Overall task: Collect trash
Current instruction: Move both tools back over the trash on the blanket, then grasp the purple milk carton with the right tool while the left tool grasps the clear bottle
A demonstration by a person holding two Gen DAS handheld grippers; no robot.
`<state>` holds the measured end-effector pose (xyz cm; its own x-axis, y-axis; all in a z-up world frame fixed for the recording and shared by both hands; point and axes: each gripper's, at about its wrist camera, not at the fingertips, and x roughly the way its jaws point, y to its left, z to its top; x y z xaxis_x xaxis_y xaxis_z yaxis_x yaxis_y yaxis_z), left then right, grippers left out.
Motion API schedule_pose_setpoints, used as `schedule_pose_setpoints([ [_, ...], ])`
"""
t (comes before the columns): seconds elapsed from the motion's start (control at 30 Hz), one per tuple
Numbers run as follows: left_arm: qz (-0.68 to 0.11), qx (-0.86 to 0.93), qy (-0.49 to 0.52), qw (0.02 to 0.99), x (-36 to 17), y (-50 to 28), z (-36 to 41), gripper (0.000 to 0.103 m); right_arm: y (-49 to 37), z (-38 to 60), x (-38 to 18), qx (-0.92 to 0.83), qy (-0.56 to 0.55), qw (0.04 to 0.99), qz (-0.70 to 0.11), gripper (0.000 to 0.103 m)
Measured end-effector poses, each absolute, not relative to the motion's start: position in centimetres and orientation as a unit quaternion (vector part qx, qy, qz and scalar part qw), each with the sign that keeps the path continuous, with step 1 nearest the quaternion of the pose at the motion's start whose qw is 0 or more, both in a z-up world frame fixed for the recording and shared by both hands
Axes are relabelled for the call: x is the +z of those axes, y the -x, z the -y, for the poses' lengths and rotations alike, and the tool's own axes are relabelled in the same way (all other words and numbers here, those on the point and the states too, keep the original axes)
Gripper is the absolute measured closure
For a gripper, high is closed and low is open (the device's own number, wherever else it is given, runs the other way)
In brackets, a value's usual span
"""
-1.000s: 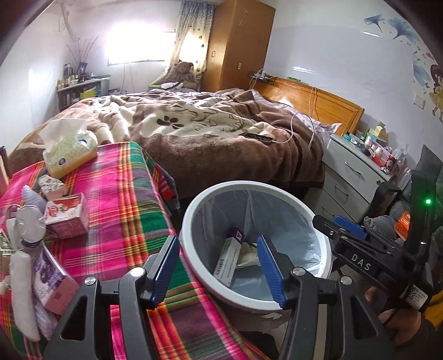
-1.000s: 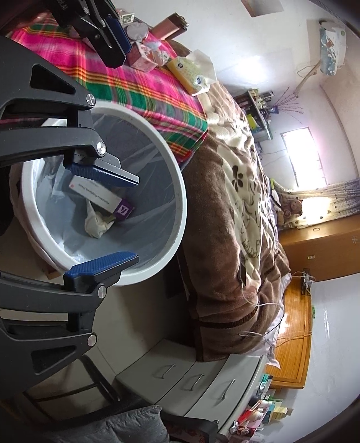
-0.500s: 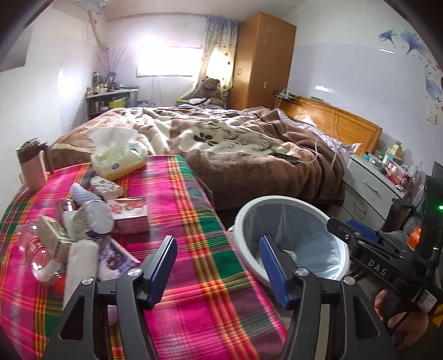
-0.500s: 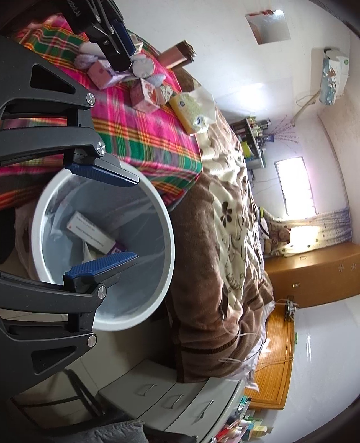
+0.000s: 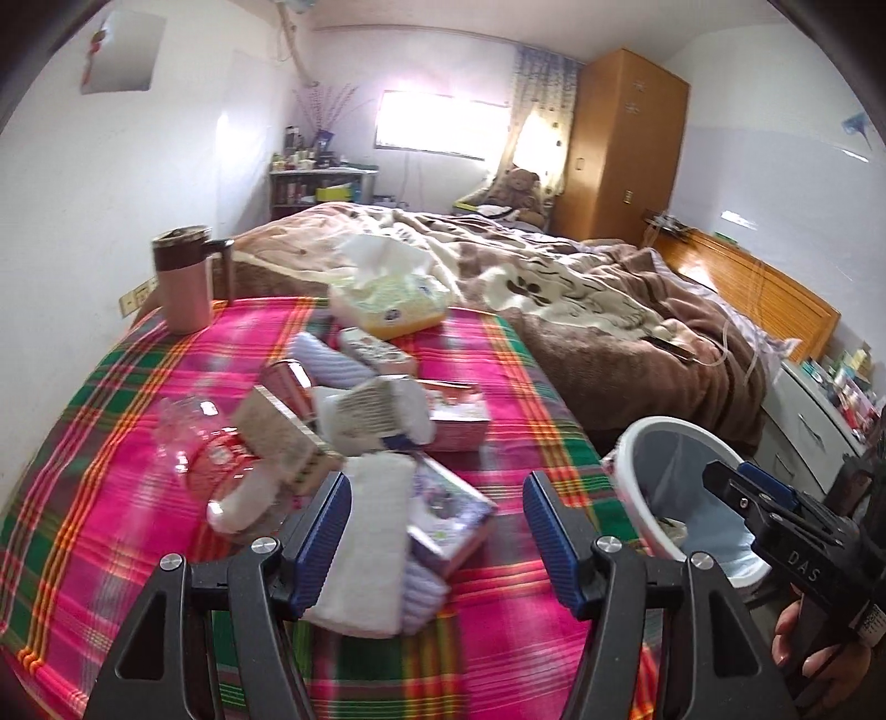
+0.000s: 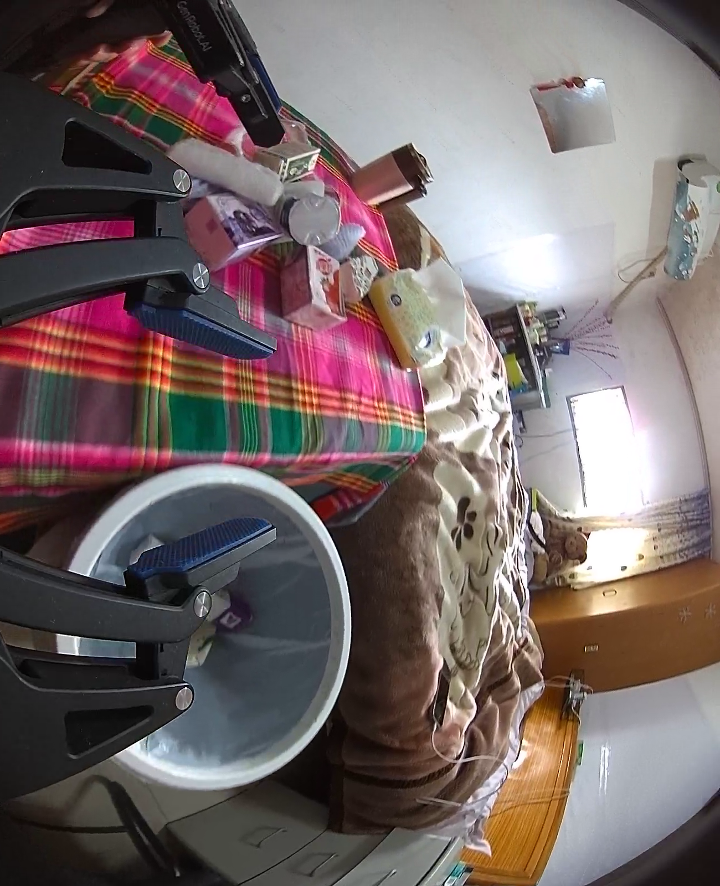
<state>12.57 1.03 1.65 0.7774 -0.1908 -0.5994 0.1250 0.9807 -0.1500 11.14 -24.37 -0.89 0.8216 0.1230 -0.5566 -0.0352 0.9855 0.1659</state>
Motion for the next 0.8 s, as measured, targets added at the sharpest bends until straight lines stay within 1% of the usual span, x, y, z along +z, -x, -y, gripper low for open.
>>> schedule_pose_setpoints([
  [0.43,-0.334,0.001,0.075,0.939,0.2,-14.1,-9.6,0.039,-14.9,19.2,-1.4,0.09,-0.046,0.941,-0.323,0.042],
  [0.8,-0.371,-0.004,0.109,0.922,-2.3,-17.2,-12.1,0.038,-16.5,16.5,-2.8,0.14,-0.049,0.92,-0.363,0.042],
])
